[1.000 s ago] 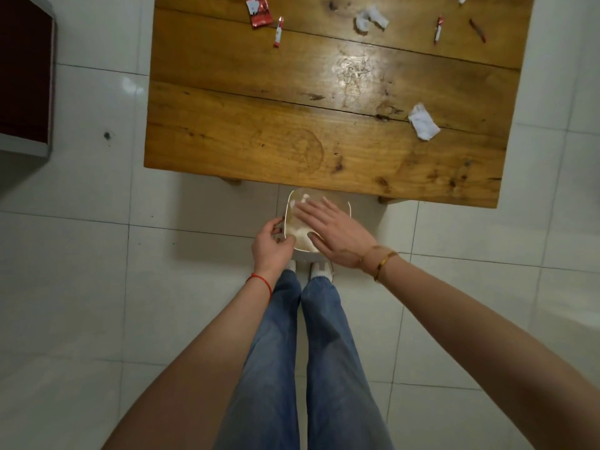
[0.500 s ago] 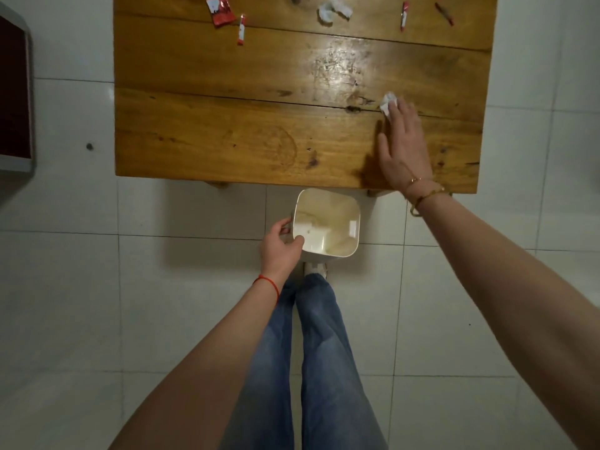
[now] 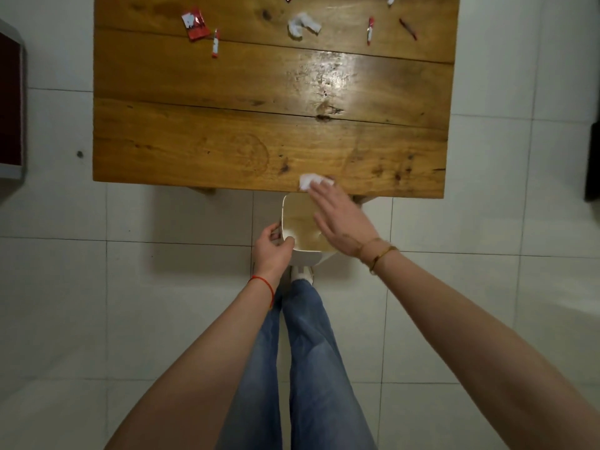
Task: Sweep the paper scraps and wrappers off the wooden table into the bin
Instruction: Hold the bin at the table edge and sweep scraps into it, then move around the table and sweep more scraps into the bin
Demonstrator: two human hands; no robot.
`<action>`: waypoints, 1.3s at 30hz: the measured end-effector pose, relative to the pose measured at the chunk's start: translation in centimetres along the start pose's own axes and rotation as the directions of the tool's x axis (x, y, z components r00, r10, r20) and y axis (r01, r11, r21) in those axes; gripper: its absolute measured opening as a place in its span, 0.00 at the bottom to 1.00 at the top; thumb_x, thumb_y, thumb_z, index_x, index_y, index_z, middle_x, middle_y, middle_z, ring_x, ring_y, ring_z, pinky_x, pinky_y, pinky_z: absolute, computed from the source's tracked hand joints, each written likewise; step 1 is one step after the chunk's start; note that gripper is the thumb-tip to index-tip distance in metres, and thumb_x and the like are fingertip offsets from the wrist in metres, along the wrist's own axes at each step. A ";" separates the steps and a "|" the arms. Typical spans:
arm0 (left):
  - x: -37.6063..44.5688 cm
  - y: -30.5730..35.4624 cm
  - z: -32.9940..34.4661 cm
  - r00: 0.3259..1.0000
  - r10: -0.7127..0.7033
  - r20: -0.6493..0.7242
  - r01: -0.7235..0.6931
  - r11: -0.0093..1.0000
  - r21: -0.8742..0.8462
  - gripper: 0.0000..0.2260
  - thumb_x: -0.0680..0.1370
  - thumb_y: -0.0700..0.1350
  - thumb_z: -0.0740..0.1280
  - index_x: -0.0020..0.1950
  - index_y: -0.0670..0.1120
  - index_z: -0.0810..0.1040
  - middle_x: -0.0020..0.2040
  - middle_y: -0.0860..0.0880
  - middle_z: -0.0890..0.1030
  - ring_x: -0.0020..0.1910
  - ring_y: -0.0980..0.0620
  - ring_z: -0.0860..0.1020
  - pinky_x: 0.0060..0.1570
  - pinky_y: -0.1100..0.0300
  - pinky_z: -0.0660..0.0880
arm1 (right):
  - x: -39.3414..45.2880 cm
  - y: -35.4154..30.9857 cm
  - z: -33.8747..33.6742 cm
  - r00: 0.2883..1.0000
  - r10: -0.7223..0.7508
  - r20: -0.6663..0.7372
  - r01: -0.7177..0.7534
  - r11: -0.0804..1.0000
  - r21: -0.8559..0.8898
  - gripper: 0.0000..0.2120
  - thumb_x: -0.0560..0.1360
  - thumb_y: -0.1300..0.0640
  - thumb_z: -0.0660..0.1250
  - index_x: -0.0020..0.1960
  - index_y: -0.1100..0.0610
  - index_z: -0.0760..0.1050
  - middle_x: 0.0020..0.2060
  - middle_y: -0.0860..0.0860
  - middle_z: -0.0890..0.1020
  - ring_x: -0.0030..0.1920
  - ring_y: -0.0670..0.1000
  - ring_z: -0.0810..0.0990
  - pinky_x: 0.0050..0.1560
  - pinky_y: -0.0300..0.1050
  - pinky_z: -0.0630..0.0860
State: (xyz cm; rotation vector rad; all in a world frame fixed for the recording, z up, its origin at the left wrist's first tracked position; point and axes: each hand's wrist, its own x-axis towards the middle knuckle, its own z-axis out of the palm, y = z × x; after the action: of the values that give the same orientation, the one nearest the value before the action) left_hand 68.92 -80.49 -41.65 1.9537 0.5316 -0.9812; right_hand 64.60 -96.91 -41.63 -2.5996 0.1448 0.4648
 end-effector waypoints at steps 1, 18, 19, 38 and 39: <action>-0.2 0.0 0.1 1.000 -0.001 -0.005 0.001 1.000 -0.004 0.20 0.73 0.38 0.68 0.65 0.46 0.74 0.57 0.48 0.81 0.44 0.58 0.77 0.43 0.67 0.74 | -1.0 -0.6 0.6 0.998 -0.047 0.033 0.047 0.999 -0.008 0.25 0.82 0.50 0.51 0.76 0.59 0.56 0.76 0.56 0.60 0.77 0.54 0.55 0.77 0.50 0.46; -9.6 4.1 -3.8 0.989 0.141 0.051 -0.146 0.982 0.117 0.21 0.72 0.41 0.68 0.65 0.49 0.75 0.55 0.50 0.78 0.53 0.50 0.78 0.57 0.50 0.78 | -11.2 -5.6 -5.3 0.902 0.326 -0.283 -0.252 0.930 0.269 0.21 0.80 0.56 0.58 0.72 0.60 0.64 0.71 0.56 0.68 0.72 0.55 0.63 0.74 0.53 0.58; -10.5 4.7 -4.4 0.985 0.163 0.057 -0.169 0.977 0.132 0.21 0.72 0.41 0.69 0.65 0.49 0.75 0.54 0.50 0.78 0.53 0.51 0.78 0.57 0.51 0.78 | -12.0 -6.1 -6.1 0.887 0.345 -0.308 -0.260 0.923 0.285 0.21 0.80 0.56 0.58 0.72 0.59 0.65 0.70 0.56 0.68 0.72 0.55 0.63 0.74 0.52 0.59; -22.6 13.5 -4.9 0.876 0.358 0.323 -0.460 0.823 0.334 0.21 0.74 0.43 0.69 0.66 0.47 0.75 0.60 0.45 0.79 0.55 0.46 0.79 0.54 0.45 0.80 | -26.6 -10.1 -14.5 0.502 0.674 -0.542 -0.411 0.737 0.536 0.18 0.80 0.57 0.59 0.69 0.55 0.68 0.65 0.53 0.74 0.66 0.49 0.69 0.67 0.37 0.61; -23.0 13.8 -3.8 0.869 0.360 0.341 -0.469 0.819 0.330 0.20 0.74 0.43 0.69 0.66 0.47 0.75 0.60 0.44 0.80 0.54 0.46 0.79 0.53 0.46 0.80 | -27.3 -9.4 -14.8 0.487 0.686 -0.541 -0.418 0.727 0.545 0.18 0.80 0.57 0.59 0.69 0.55 0.68 0.64 0.53 0.74 0.66 0.48 0.69 0.66 0.37 0.61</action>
State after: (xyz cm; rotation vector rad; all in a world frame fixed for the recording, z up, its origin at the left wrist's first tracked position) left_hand 66.12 -84.55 -15.03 2.1212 -0.2800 -1.0949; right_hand 45.23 -95.41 -15.68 -2.1561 1.2784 -0.4095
